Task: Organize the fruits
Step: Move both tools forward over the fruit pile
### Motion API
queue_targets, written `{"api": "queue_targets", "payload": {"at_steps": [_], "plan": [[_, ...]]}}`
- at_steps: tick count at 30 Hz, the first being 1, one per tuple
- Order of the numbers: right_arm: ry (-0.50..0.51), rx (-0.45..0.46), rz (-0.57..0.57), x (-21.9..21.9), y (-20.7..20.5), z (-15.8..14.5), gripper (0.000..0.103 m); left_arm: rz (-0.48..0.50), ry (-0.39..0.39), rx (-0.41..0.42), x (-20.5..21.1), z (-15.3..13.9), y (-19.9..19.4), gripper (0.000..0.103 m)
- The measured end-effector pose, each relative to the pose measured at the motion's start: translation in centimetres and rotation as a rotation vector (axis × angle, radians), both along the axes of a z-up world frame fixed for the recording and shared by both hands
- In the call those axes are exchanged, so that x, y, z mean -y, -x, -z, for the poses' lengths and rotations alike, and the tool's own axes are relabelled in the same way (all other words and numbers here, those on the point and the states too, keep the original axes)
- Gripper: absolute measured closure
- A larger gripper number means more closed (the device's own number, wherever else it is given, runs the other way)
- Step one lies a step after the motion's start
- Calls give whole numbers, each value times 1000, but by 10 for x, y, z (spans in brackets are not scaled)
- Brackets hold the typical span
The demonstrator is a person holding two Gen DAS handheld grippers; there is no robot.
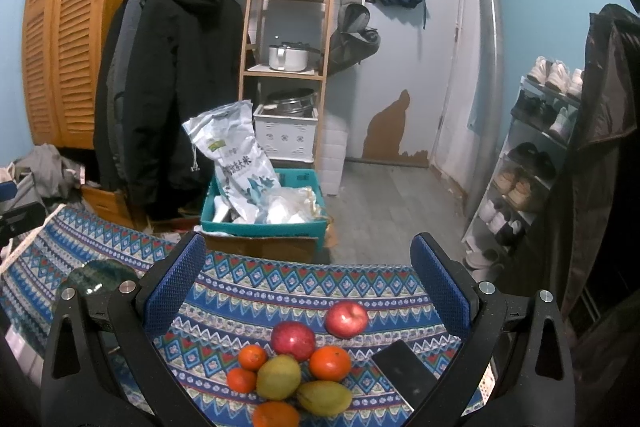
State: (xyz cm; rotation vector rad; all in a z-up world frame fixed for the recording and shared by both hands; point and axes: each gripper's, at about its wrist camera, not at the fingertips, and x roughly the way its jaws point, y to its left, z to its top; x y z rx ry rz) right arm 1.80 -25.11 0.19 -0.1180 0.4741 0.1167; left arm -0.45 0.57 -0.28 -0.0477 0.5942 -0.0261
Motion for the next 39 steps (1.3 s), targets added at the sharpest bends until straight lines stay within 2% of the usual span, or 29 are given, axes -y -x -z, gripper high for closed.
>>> {"api": "queue_targets", "payload": {"at_steps": [8,17,21,26,31,39], "plan": [[10,-27,10,5,-2,8,3,28,-9,-33,11,13,-8,1],[51,-106,31,16,-10,34,3,65,-4,-116,26,51,-27,1],[58,-183,41,25,-17,56,3,90,-6,-171,36,73,-37,1],[18,-295,59,41,-25,85,3,120,3,-234,49,97,-46,3],[-8,-386,86,53,-31,109,3,141,-26,-264,63,116,-49,3],[19,-524,83,57,-38,152,3,181,-28,-357,80,151,-56,3]]}}
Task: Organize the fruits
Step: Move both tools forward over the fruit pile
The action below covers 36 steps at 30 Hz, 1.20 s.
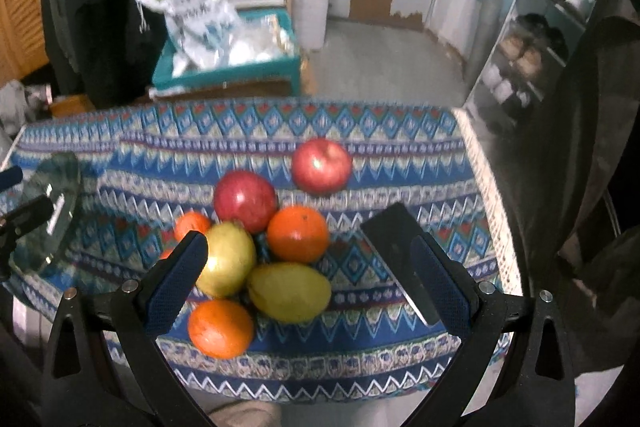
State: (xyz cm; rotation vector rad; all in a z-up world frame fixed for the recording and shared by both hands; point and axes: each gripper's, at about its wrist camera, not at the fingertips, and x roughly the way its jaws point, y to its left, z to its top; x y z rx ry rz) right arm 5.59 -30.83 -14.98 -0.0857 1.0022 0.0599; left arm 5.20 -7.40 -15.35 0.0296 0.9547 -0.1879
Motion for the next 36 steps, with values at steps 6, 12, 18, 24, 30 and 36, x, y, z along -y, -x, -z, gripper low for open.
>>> {"api": "queue_targets", "payload": {"at_steps": [6,12,18,24,30,36], "plan": [[21,-95,-22,-2,-5,34,3,16,-10,-82,11,31,-9,3],[14,-185,-43,-1,-10,64,3,36,-27,-128,22,52,-11,3],[19,-245,-66,-2,-15,87,3,48,-7,-176,25,69,-18,3],[25,-296,-90,-4,-20,106,3,59,-5,-208,32,83,-22,3],[9,-333,-99,-3,-28,124,4,75,-7,-231,40,97,-26,3],[-63,-349,-124,-3,-34,137,19,107,-17,-245,50,108,-28,4]]}}
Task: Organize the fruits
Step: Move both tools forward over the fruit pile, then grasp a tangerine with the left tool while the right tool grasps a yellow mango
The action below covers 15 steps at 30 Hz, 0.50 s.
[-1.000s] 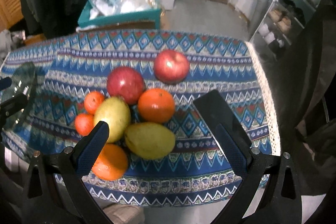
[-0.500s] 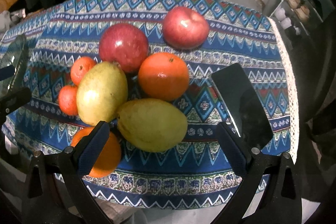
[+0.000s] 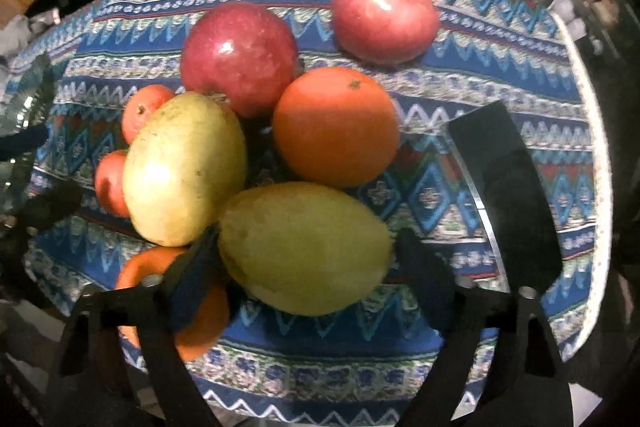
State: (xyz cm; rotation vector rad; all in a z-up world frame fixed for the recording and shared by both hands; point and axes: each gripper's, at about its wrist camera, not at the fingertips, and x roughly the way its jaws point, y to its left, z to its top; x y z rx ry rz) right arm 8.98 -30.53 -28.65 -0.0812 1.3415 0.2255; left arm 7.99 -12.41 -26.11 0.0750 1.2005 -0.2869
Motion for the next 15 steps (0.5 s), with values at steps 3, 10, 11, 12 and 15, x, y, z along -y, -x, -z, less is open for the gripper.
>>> {"api": "queue_targets", "payload": {"at_steps": [3,10,11,12,15], "plan": [[-7,1,-3,0,-1,3,20,13,-4,-14,5,6,0,7],[35,44,0,-4,2,-7,20,37,1,-44,13,19,-3,12],[29,54,11,-1,2,-11,20,42,4,-48,17,22,-4,12],[20,57,19,-3,4,-15,20,46,5,-52,18,23,-5,12],[12,77,53,2,5,-25,20,58,4,-52,22,26,-5,13]]}}
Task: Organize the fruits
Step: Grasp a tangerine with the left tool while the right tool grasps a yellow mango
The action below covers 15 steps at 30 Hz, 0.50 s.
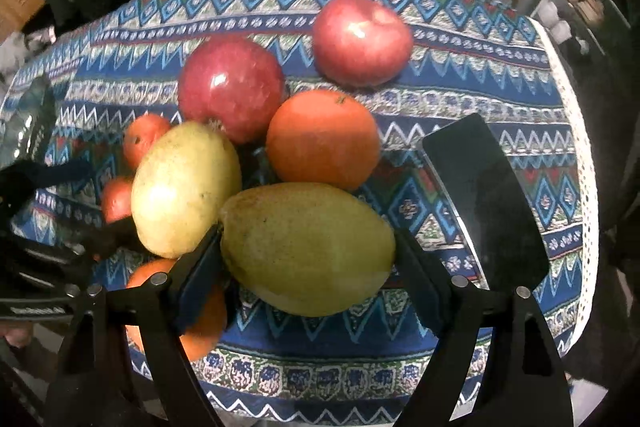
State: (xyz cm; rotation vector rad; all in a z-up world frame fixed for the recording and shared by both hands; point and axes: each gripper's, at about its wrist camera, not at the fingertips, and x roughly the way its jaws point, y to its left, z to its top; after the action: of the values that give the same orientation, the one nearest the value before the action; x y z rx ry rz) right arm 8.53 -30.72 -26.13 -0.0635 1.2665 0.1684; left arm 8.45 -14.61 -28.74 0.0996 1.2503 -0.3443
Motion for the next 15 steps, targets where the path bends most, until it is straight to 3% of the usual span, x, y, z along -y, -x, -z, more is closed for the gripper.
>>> {"api": "queue_targets", "payload": {"at_steps": [5,8,11,15], "plan": [[4,29,26,6,0,-7,20,7,45,-20,0,2,-1,21],[3,47,42,10,0,-13,20,14,88,-36,0,1,-1,35],[-4,60,52,17,0,-17,20,34,137,-53,2,0,1,56],[-11,75,61,17,-3,-22,20,48,112,-34,7,-2,5,58]]}}
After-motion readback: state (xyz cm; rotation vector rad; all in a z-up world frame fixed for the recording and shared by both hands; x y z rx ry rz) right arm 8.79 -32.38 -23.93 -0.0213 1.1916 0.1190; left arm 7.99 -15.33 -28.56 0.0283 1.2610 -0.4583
